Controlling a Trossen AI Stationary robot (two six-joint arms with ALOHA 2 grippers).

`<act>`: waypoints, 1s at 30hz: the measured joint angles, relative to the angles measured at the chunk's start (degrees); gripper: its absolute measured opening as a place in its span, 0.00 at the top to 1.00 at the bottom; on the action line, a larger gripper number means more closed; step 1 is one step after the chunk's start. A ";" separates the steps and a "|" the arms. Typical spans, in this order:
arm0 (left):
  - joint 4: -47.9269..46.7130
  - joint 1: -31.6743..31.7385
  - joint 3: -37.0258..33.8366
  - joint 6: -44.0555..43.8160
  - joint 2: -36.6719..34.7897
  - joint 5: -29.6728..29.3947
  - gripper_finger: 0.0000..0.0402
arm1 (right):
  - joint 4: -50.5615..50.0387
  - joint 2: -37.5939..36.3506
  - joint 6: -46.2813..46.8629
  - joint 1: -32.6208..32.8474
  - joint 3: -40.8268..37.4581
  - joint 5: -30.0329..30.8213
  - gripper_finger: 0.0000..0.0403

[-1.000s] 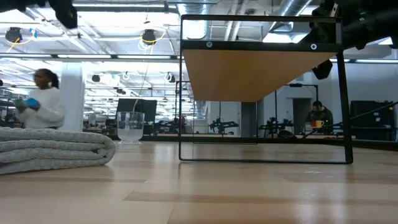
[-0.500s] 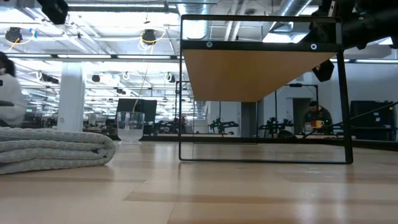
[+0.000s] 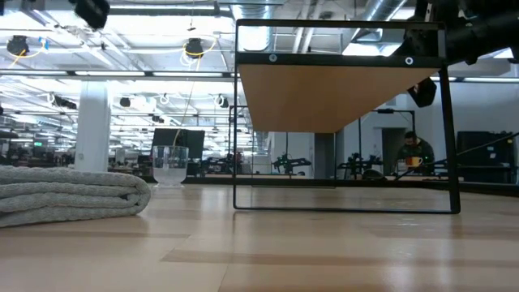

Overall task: Stack small to large cups/mugs on shelf
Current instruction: Put the light blue mug on the shelf

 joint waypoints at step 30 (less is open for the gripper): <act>-11.28 -48.53 11.87 -6.23 24.05 -43.07 1.00 | -0.32 0.00 -0.46 0.00 0.00 -0.02 0.95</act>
